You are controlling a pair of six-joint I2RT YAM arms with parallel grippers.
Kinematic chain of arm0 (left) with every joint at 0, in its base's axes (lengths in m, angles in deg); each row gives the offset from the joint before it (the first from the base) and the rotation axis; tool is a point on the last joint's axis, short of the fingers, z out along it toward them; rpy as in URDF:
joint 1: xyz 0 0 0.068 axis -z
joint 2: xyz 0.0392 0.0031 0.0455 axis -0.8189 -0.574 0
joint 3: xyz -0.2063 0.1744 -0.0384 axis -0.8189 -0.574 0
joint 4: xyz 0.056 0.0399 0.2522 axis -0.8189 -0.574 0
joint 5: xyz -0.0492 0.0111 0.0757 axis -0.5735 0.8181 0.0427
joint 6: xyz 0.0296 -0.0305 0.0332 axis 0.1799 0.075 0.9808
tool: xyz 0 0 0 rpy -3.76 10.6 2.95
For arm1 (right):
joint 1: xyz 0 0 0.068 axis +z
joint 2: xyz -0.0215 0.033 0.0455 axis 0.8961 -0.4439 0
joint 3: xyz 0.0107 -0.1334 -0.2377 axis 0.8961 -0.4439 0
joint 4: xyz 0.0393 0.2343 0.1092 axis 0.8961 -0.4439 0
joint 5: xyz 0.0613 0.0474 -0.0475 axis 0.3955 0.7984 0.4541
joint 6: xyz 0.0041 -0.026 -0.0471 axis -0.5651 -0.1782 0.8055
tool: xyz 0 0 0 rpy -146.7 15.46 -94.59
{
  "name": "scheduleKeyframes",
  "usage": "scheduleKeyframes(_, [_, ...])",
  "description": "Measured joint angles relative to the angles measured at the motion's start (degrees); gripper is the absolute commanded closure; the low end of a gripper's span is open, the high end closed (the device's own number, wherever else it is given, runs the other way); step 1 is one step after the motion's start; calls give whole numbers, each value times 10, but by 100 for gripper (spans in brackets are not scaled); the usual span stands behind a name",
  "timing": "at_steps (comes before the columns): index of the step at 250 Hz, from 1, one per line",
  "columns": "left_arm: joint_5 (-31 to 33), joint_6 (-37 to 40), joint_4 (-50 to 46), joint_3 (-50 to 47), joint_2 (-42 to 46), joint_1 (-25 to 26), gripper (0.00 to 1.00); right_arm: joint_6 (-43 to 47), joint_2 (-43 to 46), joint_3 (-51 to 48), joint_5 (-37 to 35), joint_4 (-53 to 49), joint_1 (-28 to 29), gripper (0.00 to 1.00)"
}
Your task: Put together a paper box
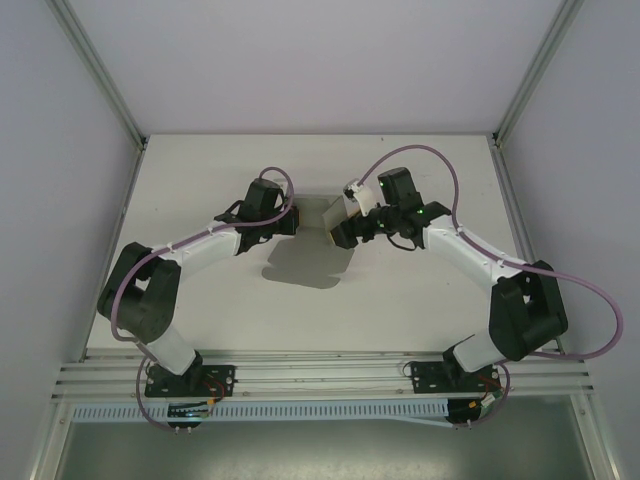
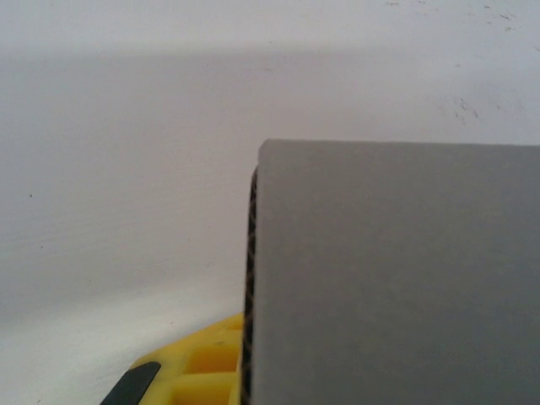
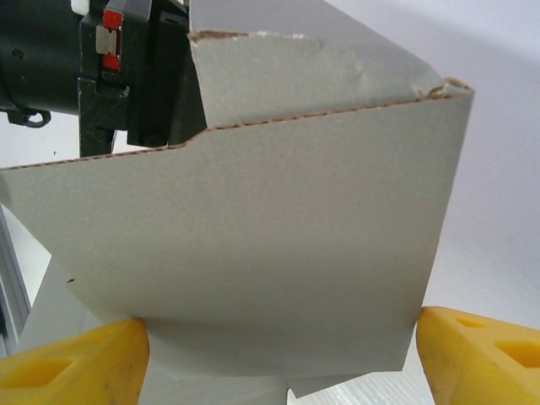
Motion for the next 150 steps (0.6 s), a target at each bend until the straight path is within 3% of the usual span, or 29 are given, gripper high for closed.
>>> scheduleKeyframes(56, [-10,5,0,2,2,0,100,-3,-1,10,-6,-1,3,17])
scheduleKeyframes(92, [-2,5,-4,17,2,6,100,-26,-12,17,-52,20,21,17])
scheduleKeyframes(117, [4,6,-5,29,2,12,100,-37,-16,17,-76,33,27,25])
scheduleKeyframes(150, [26,2,-14,33,2,17,100,-63,-30,31,-185,41,57,25])
